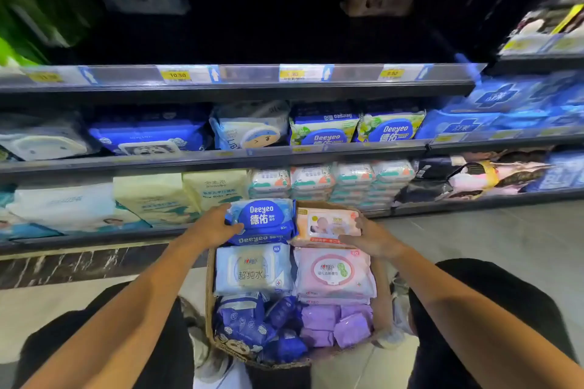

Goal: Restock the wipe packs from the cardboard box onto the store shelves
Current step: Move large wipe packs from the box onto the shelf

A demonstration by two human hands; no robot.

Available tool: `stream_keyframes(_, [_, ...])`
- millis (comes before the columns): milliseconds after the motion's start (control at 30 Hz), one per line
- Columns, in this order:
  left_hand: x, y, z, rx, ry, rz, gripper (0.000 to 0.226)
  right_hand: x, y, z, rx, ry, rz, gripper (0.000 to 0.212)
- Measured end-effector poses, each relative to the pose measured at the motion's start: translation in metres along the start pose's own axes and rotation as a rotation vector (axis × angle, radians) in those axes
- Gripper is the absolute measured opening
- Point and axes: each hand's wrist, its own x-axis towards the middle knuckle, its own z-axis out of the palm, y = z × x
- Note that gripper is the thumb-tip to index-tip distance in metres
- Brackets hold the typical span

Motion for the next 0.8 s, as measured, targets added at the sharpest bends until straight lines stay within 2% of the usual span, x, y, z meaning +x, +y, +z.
stream_keyframes(67, [0.006, -0.001, 0.005, -0.032, 0.044, -0.03, 0.042, 0.014, 0.007, 0.003, 0.046, 0.017, 0.057, 0.057])
stream_keyframes(133, [0.012, -0.011, 0.016, -0.119, 0.036, -0.09, 0.035, 0.034, 0.023, 0.008, 0.111, 0.035, 0.118, 0.063])
stream_keyframes(267, [0.024, -0.016, 0.031, -0.309, -0.041, -0.169, 0.057, 0.064, 0.039, 0.022, 0.312, 0.1, 0.189, 0.072])
stream_keyframes(300, [0.027, -0.014, 0.035, -0.332, -0.055, -0.185, 0.058, 0.067, 0.037, 0.026, 0.367, 0.121, 0.203, 0.069])
stream_keyframes(400, [0.035, -0.004, 0.041, -0.412, -0.039, -0.191, 0.039, 0.076, 0.033, 0.029, 0.489, 0.166, 0.228, 0.061])
stream_keyframes(567, [0.042, -0.002, 0.04, -0.657, 0.031, -0.278, 0.037, 0.087, 0.026, 0.026, 0.51, 0.155, 0.278, 0.038])
stream_keyframes(633, [0.041, -0.002, 0.041, -0.705, 0.036, -0.311, 0.036, 0.088, 0.027, 0.028, 0.484, 0.138, 0.29, 0.039])
stream_keyframes(733, [0.043, -0.008, 0.042, -0.77, 0.022, -0.326, 0.046, 0.088, 0.029, 0.028, 0.49, 0.132, 0.291, 0.052])
stream_keyframes(800, [0.043, -0.013, 0.042, -0.801, 0.001, -0.355, 0.051, 0.084, 0.027, 0.027, 0.536, 0.126, 0.328, 0.053])
